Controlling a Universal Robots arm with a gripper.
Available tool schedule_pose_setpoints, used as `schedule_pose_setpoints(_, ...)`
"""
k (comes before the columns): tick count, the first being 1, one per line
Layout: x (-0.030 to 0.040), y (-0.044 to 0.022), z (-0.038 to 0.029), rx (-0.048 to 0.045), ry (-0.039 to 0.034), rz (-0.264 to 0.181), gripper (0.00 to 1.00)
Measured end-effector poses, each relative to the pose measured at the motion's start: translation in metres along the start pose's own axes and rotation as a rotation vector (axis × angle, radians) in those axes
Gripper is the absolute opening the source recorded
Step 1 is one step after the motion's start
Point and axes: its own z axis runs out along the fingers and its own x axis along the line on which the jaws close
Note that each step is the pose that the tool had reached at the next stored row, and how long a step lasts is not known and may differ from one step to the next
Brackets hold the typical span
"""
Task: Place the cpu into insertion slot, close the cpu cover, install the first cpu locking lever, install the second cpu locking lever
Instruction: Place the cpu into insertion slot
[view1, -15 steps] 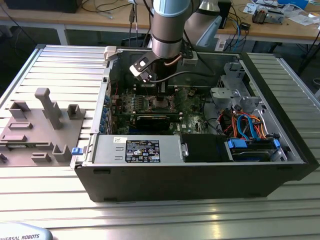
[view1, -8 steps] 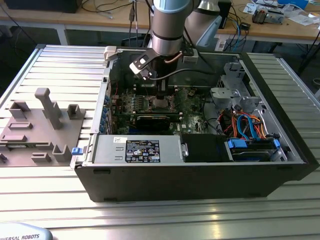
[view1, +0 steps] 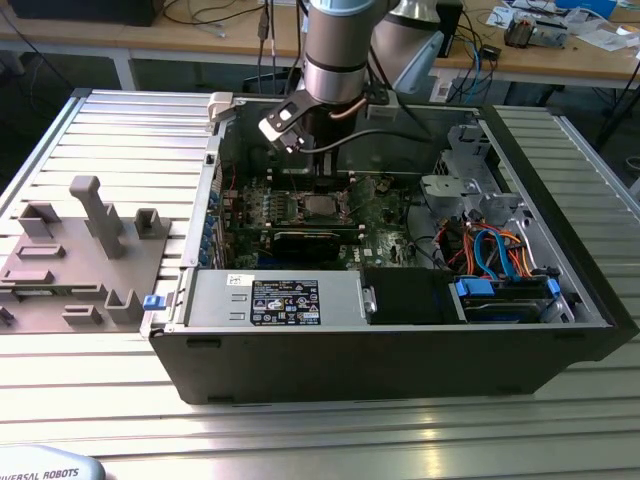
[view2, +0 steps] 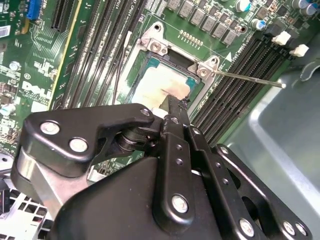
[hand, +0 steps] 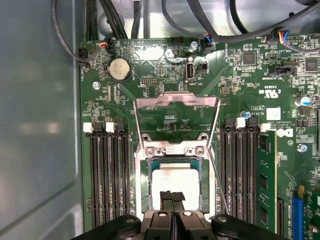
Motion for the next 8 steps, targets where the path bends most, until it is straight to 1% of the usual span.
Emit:
schedule_pose_setpoints(4,0.0001,-0.0001,-0.0063,0.0000,0.0000,0.000,0.11)
schedule_pose_setpoints(6,0.0002,-0.0001,-0.0081,0.0000,-0.0001,0.000,0.11)
schedule_pose_setpoints(8,0.0003,-0.0001,-0.0131,-0.0001,0.0000,0.000,0.11)
